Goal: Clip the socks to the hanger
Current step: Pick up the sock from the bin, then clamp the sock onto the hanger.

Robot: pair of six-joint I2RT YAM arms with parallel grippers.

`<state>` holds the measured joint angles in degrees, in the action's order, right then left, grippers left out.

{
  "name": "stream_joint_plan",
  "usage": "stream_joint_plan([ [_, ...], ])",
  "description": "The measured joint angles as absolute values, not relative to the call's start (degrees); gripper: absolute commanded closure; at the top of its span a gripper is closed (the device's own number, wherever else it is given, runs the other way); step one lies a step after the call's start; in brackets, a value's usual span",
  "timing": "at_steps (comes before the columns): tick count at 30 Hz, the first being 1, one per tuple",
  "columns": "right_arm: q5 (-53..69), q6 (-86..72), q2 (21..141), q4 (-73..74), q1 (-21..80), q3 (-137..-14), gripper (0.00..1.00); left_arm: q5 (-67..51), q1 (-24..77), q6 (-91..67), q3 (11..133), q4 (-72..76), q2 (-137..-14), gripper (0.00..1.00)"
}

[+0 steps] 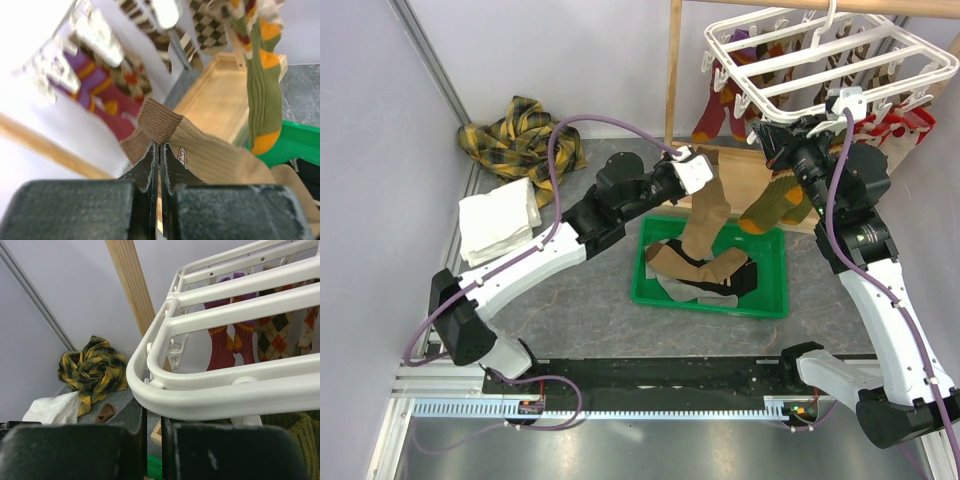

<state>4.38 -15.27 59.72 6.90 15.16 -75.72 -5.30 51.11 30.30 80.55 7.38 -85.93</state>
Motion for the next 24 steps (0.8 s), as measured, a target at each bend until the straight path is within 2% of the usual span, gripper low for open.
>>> stream_joint_plan([
  [10, 5.1, -15.4, 59.7, 7.2, 15.2, -76.2, 1.00, -13.6, 51.0, 38.2, 85.7, 9.7, -93.5, 0.98],
  [24, 5.4, -15.4, 60.8, 7.3, 15.2, -76.5, 1.00, -15.5, 51.0, 43.9, 90.5, 11.0, -96.9, 0.98],
])
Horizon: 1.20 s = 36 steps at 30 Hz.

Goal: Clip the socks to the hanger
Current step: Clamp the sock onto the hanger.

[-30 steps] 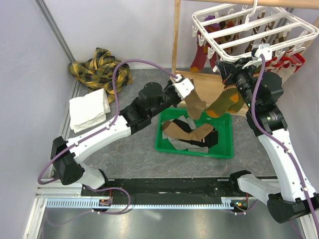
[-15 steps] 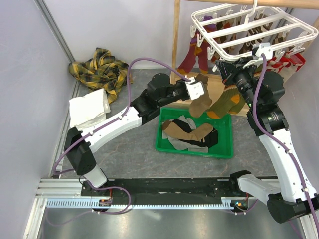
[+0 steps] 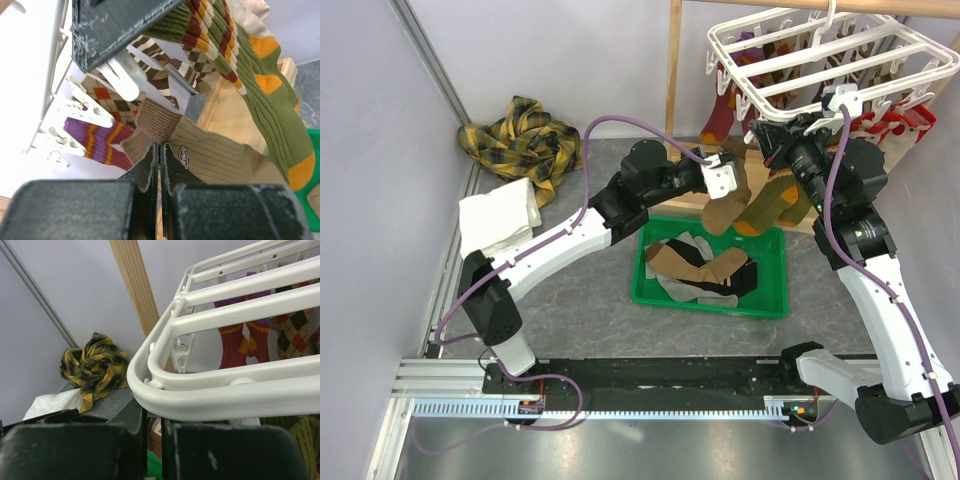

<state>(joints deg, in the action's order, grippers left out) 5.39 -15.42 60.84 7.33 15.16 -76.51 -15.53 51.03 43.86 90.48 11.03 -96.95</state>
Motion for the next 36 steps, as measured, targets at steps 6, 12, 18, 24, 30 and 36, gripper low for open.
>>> stream_joint_plan([
  [6, 6.1, -15.4, 61.4, 7.3, 15.2, -76.7, 1.00, -15.7, 51.0, 44.8, 91.5, 11.1, -97.1, 0.98],
  [12, 6.7, -15.4, 61.6, 7.3, 15.2, -76.9, 1.00, -15.8, 51.0, 45.1, 93.3, 11.0, -98.2, 0.98],
  [18, 7.1, -15.8, 61.6, 7.2, 15.2, -77.0, 1.00, -16.2, 51.0, 45.1, 95.0, 10.8, -99.0, 0.98],
  [24, 7.5, -15.9, 61.7, 6.9, 15.2, -77.0, 1.00, -16.6, 51.0, 45.1, 96.2, 10.8, -99.0, 0.98],
  [30, 7.6, -16.3, 61.7, 6.7, 15.2, -77.0, 0.98, -16.7, 51.0, 45.1, 96.7, 10.5, -99.2, 0.98],
  [36, 7.7, -16.8, 61.8, 6.7, 15.2, -77.0, 0.67, -16.7, 51.2, 45.1, 96.8, 10.5, -99.8, 0.98],
])
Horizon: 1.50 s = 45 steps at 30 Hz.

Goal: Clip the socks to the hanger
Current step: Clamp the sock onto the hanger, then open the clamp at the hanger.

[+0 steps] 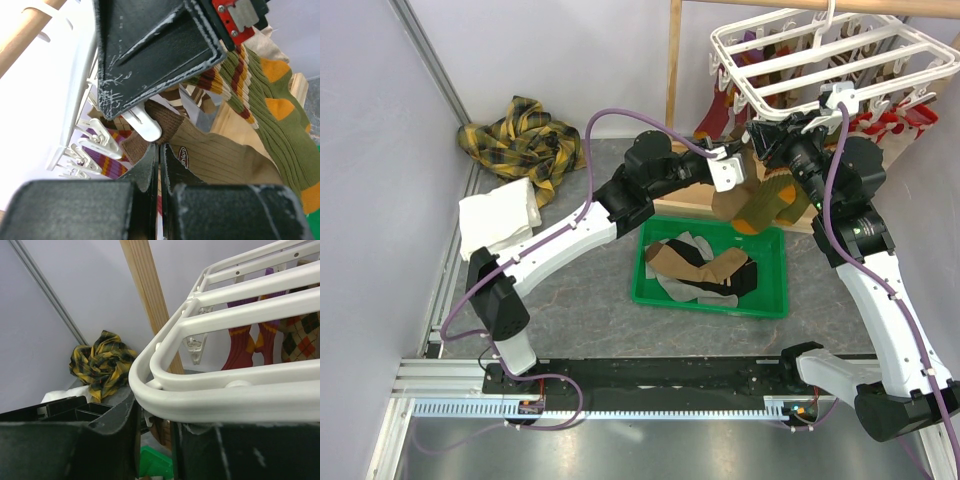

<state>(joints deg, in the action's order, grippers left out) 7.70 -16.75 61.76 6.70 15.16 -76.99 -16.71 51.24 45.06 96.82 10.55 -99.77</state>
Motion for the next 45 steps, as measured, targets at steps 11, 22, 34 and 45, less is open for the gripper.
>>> stream_joint_plan([
  [11, 9.5, -16.9, 61.9, 9.8, 15.4, -77.0, 0.29, -16.6, 51.2, 44.9, 98.0, 10.4, -99.8, 0.93],
  [22, 6.5, -16.3, 60.3, 10.3, 15.4, -76.9, 0.13, -16.6, 51.0, 40.7, 98.0, 11.7, -99.8, 0.39],
  [34, -0.2, -14.9, 59.0, 11.3, 15.5, -75.1, 0.09, -20.8, 43.9, 27.5, 89.2, 20.4, -96.9, 0.13],
  [45, -4.3, -13.9, 57.2, 11.2, 15.5, -74.4, 0.04, -21.5, 42.1, 19.4, 93.9, 25.4, -99.8, 0.12],
])
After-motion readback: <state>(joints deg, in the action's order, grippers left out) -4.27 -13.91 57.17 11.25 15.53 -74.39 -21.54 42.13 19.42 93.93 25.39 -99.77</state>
